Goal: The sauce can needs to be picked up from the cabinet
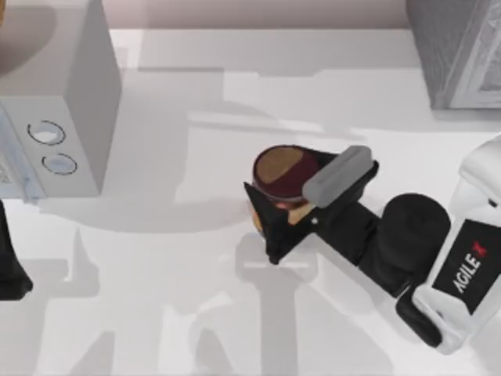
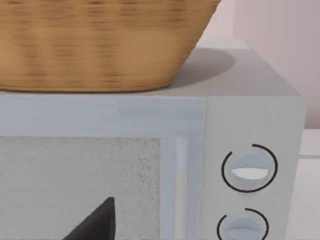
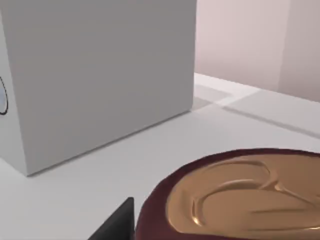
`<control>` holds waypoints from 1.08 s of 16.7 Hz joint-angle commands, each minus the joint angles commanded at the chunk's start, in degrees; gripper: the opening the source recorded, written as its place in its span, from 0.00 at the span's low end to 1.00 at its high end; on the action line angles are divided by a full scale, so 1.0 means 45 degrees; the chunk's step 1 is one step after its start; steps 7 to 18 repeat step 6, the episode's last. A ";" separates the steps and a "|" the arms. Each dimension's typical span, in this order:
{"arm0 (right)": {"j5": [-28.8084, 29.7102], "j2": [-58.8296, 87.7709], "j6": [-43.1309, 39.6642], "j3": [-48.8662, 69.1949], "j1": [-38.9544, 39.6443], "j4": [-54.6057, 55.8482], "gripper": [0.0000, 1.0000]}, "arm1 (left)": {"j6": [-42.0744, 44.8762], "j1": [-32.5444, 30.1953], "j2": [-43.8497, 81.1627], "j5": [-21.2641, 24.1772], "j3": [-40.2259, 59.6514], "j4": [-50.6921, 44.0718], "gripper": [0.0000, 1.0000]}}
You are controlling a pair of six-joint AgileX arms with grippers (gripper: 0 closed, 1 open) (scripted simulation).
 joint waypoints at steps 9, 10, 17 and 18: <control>0.0000 0.0000 0.0000 0.0000 0.0000 0.0000 1.00 | 0.0000 0.0000 0.0000 0.0000 0.0000 0.0000 1.00; 0.0000 0.0000 0.0000 0.0000 0.0000 0.0000 1.00 | 0.0000 0.0000 0.0000 0.0000 0.0000 0.0000 1.00; 0.0000 0.0000 0.0000 0.0000 0.0000 0.0000 1.00 | 0.0000 0.0000 0.0000 0.0000 0.0000 0.0000 1.00; 0.0000 0.0000 0.0000 0.0000 0.0000 0.0000 1.00 | 0.0000 0.0000 0.0000 0.0000 0.0000 0.0000 1.00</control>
